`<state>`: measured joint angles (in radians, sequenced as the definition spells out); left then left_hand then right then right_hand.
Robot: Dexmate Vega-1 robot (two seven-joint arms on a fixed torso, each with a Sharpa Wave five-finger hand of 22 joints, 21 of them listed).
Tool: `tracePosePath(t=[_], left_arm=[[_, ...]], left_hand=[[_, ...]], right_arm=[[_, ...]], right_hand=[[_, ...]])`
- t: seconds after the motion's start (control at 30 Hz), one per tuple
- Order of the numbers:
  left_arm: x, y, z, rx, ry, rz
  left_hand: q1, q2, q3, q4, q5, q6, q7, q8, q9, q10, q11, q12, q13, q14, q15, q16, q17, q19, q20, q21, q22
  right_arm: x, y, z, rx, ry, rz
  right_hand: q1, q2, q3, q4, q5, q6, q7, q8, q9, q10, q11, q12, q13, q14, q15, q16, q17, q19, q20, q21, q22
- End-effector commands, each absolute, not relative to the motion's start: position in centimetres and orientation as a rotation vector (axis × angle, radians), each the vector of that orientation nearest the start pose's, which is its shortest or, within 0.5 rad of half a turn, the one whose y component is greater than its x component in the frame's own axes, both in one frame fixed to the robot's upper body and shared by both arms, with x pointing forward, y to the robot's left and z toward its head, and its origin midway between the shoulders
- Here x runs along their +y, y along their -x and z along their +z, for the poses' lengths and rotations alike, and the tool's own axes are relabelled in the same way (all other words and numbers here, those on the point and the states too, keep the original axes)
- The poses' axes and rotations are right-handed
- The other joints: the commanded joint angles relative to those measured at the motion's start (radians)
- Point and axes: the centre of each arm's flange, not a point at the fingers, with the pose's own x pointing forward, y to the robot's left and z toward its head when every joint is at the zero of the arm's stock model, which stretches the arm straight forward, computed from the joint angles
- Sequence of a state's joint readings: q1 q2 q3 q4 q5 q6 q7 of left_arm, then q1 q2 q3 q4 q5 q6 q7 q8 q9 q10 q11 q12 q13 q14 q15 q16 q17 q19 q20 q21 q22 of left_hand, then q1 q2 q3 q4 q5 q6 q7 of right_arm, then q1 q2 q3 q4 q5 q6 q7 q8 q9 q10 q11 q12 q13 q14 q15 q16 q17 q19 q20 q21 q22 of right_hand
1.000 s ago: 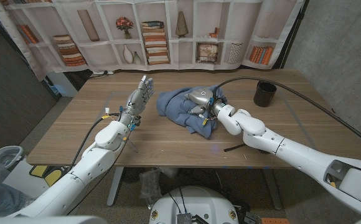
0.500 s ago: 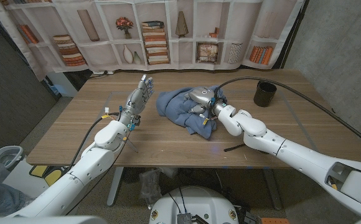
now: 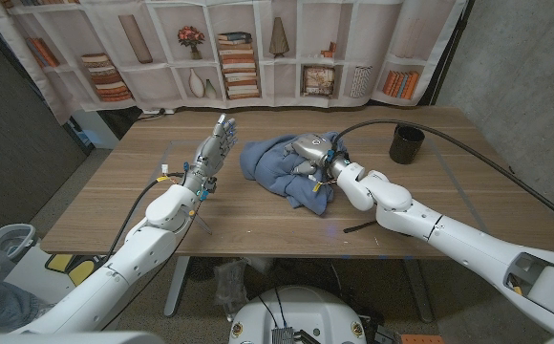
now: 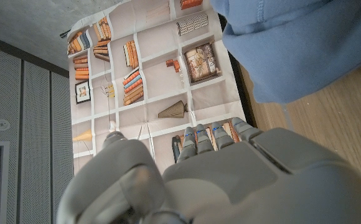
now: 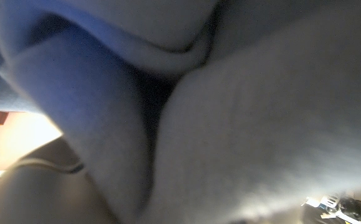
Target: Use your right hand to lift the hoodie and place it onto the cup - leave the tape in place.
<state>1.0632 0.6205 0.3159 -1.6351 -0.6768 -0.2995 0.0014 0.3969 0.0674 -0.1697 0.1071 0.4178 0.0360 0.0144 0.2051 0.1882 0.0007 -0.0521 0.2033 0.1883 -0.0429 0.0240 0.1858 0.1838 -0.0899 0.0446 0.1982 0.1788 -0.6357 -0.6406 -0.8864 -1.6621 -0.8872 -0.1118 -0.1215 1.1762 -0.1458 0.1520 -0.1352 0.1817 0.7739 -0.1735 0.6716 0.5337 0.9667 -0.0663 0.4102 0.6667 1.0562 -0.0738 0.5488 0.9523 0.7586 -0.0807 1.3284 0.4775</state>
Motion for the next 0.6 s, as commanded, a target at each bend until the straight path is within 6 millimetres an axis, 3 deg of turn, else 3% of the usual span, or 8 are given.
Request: tracePosePath(t=[0.03, 0.6], left_arm=[[26.9, -58.1, -3.3, -0.663, 0.033, -0.303], [26.5, -58.1, -3.1, -0.668, 0.032, -0.307]], left_hand=[[0.004, 0.006, -0.008, -0.001, -0.001, 0.004, -0.004, -0.002, 0.002, -0.001, -0.003, 0.0, 0.002, 0.002, 0.003, 0.004, 0.001, -0.002, 0.007, 0.004, 0.004], [0.006, 0.008, -0.011, -0.001, -0.001, 0.003, -0.004, -0.003, 0.002, -0.002, -0.006, -0.001, 0.002, 0.002, 0.001, 0.004, 0.001, -0.002, 0.007, 0.004, 0.004]], right_arm=[[-9.5, -59.3, -0.3, -0.945, 1.645, 0.011], [-10.1, -57.8, 1.0, -0.994, 1.62, -0.045]], right_hand=[[0.242, 0.249, 0.001, -0.001, 0.003, 0.008, 0.0, 0.008, 0.003, 0.073, -0.068, -0.003, 0.01, 0.12, -0.157, 0.008, 0.008, 0.012, -0.144, 0.011, -0.002], [0.244, 0.249, -0.002, -0.002, 0.002, 0.009, 0.003, 0.011, 0.002, 0.079, -0.068, -0.018, 0.026, 0.133, -0.158, 0.01, 0.02, 0.022, -0.145, 0.027, -0.02]])
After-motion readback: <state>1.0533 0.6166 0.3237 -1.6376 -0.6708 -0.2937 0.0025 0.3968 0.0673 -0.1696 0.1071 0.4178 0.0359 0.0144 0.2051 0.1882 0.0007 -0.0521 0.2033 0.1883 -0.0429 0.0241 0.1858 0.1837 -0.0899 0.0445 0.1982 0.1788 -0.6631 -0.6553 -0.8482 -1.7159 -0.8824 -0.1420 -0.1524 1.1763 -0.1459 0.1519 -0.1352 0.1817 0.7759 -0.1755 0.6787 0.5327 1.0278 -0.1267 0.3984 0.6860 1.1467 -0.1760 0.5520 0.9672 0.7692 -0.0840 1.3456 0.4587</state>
